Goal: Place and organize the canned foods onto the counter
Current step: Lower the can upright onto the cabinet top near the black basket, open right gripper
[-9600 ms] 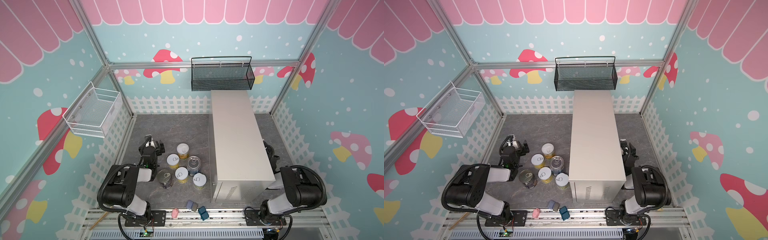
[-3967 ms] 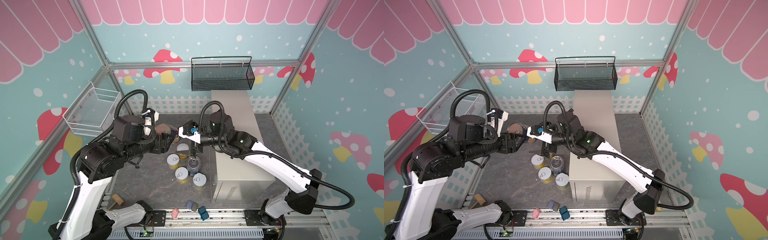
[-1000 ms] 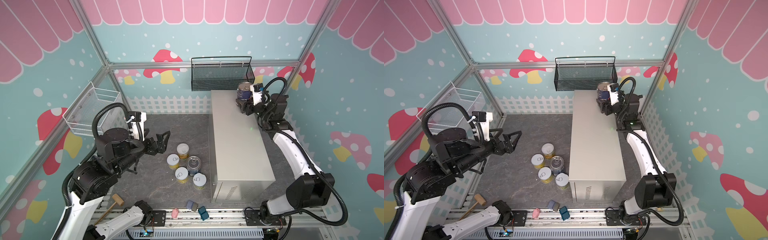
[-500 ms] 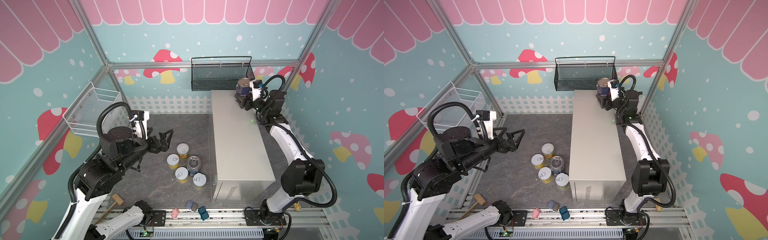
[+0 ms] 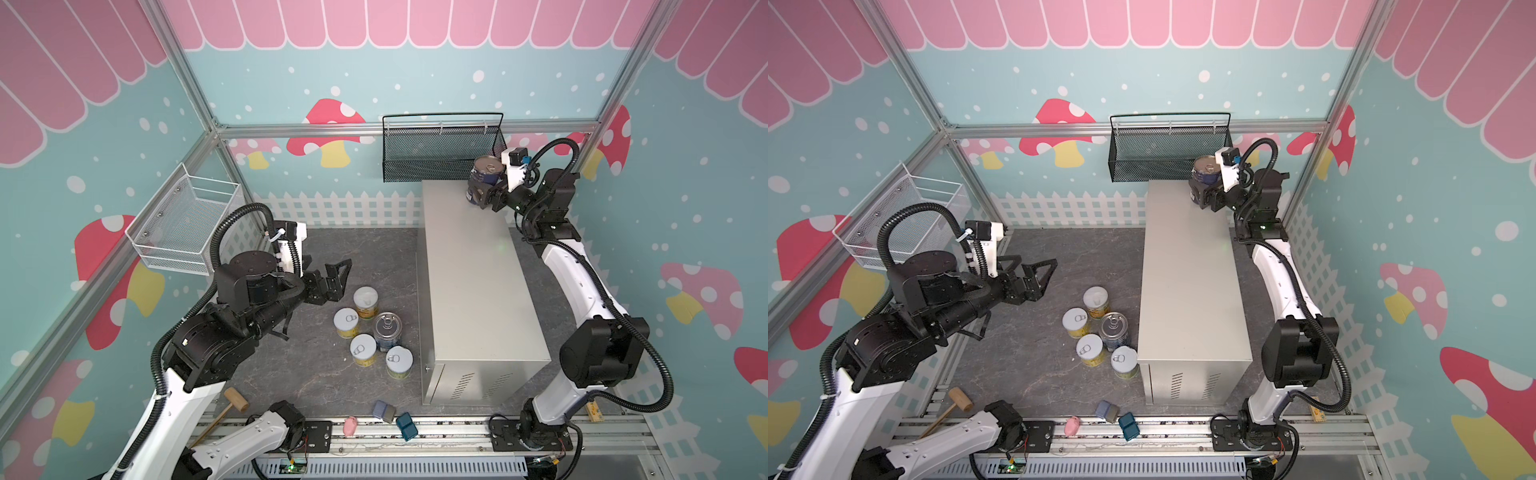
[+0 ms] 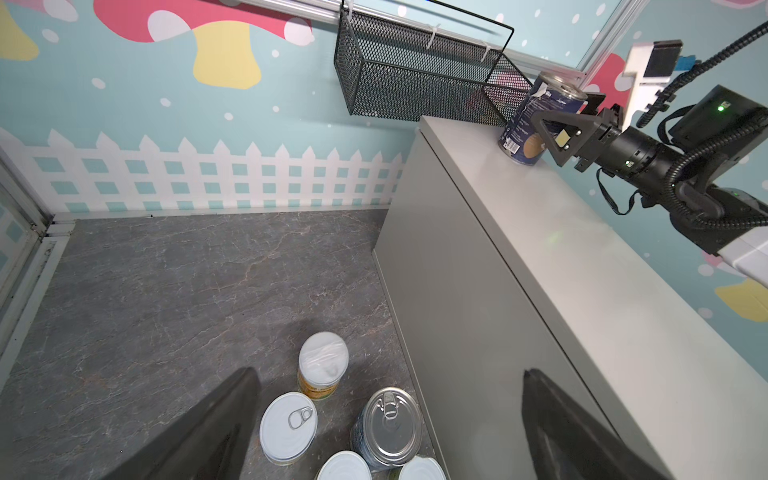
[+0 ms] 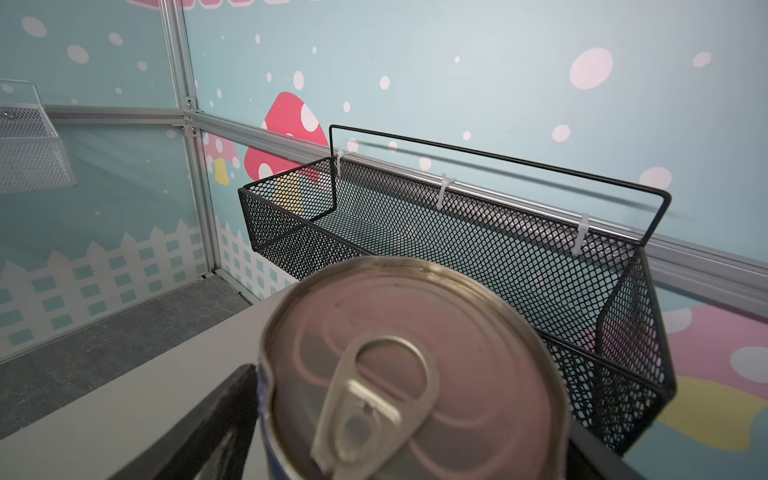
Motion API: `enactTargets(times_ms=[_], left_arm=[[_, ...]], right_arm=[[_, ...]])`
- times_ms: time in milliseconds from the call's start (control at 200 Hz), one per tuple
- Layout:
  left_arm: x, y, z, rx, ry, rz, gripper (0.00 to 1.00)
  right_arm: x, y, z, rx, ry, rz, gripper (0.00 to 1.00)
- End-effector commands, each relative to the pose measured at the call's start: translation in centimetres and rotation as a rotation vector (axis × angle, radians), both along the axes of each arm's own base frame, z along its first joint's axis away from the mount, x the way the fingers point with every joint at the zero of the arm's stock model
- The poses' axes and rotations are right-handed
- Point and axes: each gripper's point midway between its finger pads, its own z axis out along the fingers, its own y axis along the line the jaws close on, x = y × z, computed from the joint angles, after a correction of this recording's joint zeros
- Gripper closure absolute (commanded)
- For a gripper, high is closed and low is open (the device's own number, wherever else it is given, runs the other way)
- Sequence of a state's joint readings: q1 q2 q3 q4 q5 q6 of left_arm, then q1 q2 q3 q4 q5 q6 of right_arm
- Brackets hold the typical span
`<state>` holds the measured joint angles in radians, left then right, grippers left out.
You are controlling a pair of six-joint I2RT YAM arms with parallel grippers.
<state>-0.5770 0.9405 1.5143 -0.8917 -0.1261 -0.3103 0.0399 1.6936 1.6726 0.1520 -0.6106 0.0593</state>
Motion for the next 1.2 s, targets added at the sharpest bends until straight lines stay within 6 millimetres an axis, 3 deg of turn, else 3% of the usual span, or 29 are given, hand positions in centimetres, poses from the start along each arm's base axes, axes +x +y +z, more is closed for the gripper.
enactTargets(times_ms=[0,145,405,751,846,1046,1191], left_arm=[[0.0,-0.1,0.0,-0.017,-0.005,-0.005,0.01],[0.0,-0.1,-0.1,-0.021,-0.007,-0.004,0.00],[-0.1,0.1,-0.4,-0.022,-0.009,0.001,0.01],[0.0,-0.1,-1.0,-0.021,0.004,-0.001,0.01],[0.0,-0.2,-1.0,-0.027,0.004,-0.004,0.01],[0.0,-0.2,-1.3,-0.021,0.008,-0.004,0.01],[0.9,0.2,-2.8,0.019,0.041,0.041,0.01]], right_arm=[[-0.5,0.3,1.7,-0.011,-0.039,0.021,0.09],[-0.3,0.2,2.6,-0.004,-0.034,0.016,0.13],[-0.9,0.2,3.0,0.004,-0.030,0.019,0.30],[-1.9,0.4,3.1,0.011,-0.026,0.041,0.33],[-2.0,0.3,3.0,0.013,-0.023,0.032,0.32],[-2.1,0.0,3.0,0.014,-0.023,0.008,0.16],[-2.7,-0.1,4.2,0.020,-0.045,0.005,0.10]])
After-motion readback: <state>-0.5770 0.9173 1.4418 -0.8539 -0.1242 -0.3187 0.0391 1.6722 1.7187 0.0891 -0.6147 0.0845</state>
